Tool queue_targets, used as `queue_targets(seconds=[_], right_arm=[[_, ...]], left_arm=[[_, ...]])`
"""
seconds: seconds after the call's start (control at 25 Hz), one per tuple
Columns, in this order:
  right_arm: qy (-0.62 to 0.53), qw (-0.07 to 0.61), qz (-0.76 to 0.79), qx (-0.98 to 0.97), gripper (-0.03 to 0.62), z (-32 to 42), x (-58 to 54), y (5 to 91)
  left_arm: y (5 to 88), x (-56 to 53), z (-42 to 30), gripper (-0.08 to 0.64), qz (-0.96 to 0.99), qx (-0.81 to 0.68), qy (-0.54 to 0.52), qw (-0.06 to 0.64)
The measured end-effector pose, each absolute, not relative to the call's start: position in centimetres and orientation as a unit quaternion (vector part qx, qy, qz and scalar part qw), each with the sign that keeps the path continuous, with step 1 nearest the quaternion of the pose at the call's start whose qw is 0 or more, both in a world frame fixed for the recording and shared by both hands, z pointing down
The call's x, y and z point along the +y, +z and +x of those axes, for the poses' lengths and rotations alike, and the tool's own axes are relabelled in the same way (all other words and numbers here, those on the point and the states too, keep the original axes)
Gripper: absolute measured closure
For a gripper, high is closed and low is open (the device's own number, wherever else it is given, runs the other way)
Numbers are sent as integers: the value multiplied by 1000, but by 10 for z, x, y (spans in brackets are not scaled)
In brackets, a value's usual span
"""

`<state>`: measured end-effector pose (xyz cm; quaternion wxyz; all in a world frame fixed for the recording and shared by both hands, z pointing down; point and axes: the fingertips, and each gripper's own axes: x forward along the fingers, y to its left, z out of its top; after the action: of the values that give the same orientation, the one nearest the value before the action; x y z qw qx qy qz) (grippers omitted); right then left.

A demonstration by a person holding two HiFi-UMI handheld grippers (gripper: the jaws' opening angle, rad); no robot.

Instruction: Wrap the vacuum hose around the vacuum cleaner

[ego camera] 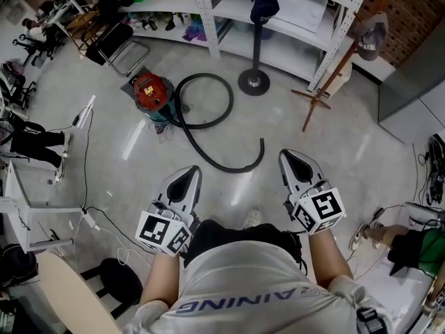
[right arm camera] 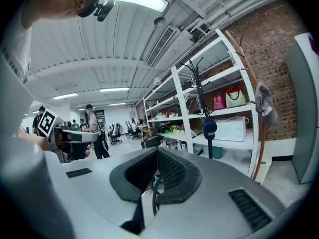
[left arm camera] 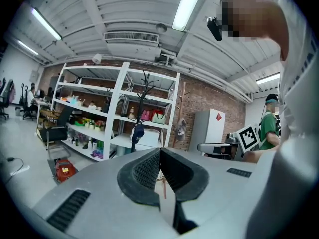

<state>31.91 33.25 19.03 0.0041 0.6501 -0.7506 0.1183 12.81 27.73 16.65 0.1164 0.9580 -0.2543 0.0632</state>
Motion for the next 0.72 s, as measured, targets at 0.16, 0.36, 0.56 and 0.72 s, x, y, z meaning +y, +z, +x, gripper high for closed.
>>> queue_targets(seconds=[0.16, 0.36, 0.56, 0.72], right_arm=[[122, 8, 624, -772, 581, 311, 298, 196], [116, 21, 602, -790, 581, 292, 258, 198], [127, 13, 601, -789, 581, 280, 216, 191], [132, 16, 614, -778, 581, 283, 174, 191]], left_arm=[[170, 254, 121, 543, 950, -282, 61, 122], [176, 217, 105, 543, 945, -298, 50, 128], [178, 167, 95, 543, 947, -294, 35, 129], [181, 121, 91, 543, 950, -284, 38, 127]])
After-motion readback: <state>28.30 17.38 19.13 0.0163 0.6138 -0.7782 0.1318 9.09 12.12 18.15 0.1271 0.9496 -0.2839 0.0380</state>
